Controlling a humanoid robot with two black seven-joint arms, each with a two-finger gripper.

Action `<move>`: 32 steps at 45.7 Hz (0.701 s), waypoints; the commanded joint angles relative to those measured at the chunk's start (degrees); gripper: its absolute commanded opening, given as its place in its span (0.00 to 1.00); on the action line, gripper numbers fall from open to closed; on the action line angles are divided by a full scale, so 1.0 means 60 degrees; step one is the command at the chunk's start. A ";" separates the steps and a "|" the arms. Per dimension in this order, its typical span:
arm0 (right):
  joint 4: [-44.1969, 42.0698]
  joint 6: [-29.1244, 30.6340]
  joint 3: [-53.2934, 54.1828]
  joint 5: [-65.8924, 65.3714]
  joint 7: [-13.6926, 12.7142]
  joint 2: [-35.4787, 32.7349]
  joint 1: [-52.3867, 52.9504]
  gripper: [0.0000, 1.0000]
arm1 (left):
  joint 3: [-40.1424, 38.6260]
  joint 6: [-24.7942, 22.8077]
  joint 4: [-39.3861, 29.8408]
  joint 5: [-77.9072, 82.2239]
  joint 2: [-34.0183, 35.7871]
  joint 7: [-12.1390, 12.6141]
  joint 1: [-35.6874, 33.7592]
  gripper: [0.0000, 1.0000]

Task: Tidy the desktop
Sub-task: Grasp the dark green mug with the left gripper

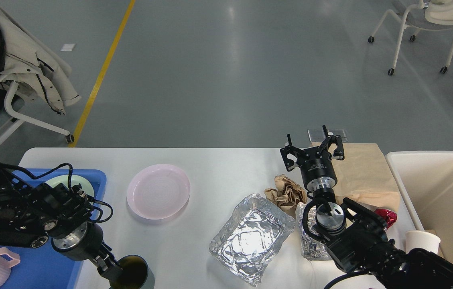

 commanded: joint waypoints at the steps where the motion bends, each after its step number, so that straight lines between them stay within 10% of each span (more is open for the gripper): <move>1: -0.0001 -0.0005 0.0000 -0.0026 0.0000 -0.0001 0.0000 1.00 | -0.0015 0.0035 0.0229 0.0049 -0.0086 0.0189 0.0267 0.71; 25: 0.0014 0.0009 0.0000 0.0003 0.0000 -0.0001 0.0000 1.00 | -0.0586 0.0372 0.0508 0.0196 -0.0159 0.0278 0.0736 0.68; 32: 0.0014 0.0009 0.0000 -0.0026 0.0000 -0.0001 0.0000 1.00 | -0.0674 0.0357 0.0508 0.0196 -0.0232 0.0175 0.0736 0.38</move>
